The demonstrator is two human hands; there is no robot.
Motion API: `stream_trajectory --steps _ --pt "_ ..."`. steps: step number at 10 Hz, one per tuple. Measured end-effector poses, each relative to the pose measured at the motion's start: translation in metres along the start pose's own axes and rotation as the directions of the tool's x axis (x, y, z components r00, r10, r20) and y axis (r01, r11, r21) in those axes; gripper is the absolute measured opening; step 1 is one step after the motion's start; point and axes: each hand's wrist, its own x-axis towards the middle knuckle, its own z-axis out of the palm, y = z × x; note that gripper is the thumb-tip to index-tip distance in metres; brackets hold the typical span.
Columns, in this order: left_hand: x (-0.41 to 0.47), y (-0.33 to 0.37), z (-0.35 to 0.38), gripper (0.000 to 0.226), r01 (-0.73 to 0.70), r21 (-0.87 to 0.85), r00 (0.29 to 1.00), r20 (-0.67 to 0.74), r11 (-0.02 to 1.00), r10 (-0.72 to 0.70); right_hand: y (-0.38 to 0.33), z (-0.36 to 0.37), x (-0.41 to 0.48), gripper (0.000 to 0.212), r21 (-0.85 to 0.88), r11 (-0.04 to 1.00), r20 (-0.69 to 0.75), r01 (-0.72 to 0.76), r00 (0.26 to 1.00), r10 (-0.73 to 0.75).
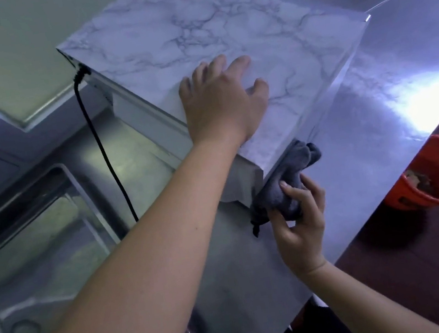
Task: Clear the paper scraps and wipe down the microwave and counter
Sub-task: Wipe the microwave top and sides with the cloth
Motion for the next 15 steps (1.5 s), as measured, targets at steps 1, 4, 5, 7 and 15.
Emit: stream_trajectory --steps 1,4,5,7,15 --pt "0.003 -0.004 -0.001 0.051 0.006 -0.002 1.000 0.001 1.000 -0.006 0.025 0.006 -0.010 0.029 -0.026 0.991 0.031 -0.134 0.990 0.135" --pt "0.002 -0.005 0.002 0.050 0.025 0.005 0.999 0.034 1.000 -0.025 0.070 0.007 -0.009 0.030 -0.311 0.857 0.144 -0.412 0.871 0.471" --pt "0.001 -0.008 0.003 0.049 0.028 0.009 0.999 0.040 1.000 -0.029 0.071 0.008 -0.006 0.027 -0.313 0.844 0.172 -0.435 0.848 0.501" --pt "-0.010 -0.006 0.009 0.050 0.033 -0.003 0.994 0.107 0.999 -0.032 0.061 -0.033 0.003 0.028 -0.215 0.759 0.178 -0.614 0.740 0.649" --pt "0.025 0.131 0.039 0.064 -0.036 0.068 0.989 0.146 0.997 0.026 0.099 -0.216 0.231 0.033 -0.101 0.870 -0.051 -0.483 0.875 0.481"
